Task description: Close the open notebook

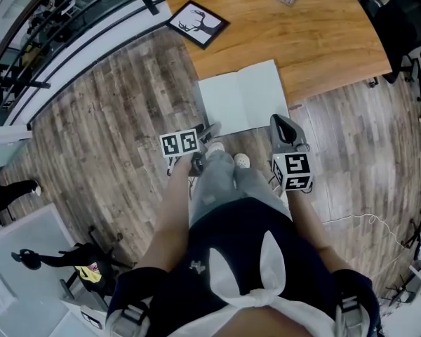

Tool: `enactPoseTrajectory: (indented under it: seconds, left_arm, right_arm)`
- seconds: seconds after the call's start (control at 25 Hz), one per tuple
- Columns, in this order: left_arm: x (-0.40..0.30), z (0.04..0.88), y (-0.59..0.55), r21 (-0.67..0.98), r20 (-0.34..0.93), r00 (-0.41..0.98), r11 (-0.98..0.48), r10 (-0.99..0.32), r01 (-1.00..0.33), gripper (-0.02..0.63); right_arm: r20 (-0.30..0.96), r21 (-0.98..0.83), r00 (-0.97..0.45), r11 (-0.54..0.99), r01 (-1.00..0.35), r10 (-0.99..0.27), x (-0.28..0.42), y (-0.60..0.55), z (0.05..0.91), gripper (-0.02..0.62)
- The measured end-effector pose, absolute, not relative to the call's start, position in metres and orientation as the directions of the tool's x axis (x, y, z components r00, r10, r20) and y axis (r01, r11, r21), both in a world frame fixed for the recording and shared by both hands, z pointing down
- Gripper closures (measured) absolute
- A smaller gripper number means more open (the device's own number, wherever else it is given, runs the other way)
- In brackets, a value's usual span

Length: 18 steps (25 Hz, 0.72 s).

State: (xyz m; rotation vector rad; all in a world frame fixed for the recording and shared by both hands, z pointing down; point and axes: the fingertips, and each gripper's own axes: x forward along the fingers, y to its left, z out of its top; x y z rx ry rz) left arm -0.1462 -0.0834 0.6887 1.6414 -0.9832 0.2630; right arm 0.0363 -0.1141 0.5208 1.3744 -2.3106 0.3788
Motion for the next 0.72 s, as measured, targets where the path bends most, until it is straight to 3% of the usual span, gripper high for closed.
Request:
enactPoseTrajectory:
  seconds: [0.28, 0.32, 0.4, 0.6, 0.72]
  left_arm:
    - [-0.137, 0.697, -0.073, 0.748, 0.608, 0.676, 0.017, -0.417, -0.663, 0.334]
    - [-0.137, 0.697, -0.071, 0.748, 0.610, 0.677, 0.017, -0.412, -0.663, 0.354]
    - [-0.137, 0.696, -0.068, 0.746, 0.613, 0.674, 0.019, -0.413, -0.666, 0.459]
    - [-0.143, 0.692, -0.070, 0.755, 0.594, 0.669, 0.023, -0.448, -0.655, 0.531]
    - [-0.143, 0.689, -0.070, 0.746, 0.595, 0.664, 0.004, -0.453, -0.665, 0.541]
  right_arm:
    - [0.501, -0.010, -0.413, 0.473, -0.881, -0.760, 0.034, -0.110, 0.526, 0.597]
    - [0.504, -0.009, -0.412, 0.472, -0.881, -0.759, 0.034, -0.108, 0.526, 0.597]
    - [0.511, -0.004, -0.409, 0.473, -0.881, -0.756, 0.033, -0.106, 0.529, 0.597]
    - [0.533, 0.001, -0.410, 0.485, -0.874, -0.740, 0.029, -0.105, 0.540, 0.597]
    - [0.543, 0.004, -0.416, 0.498, -0.867, -0.729, 0.026, -0.103, 0.543, 0.597]
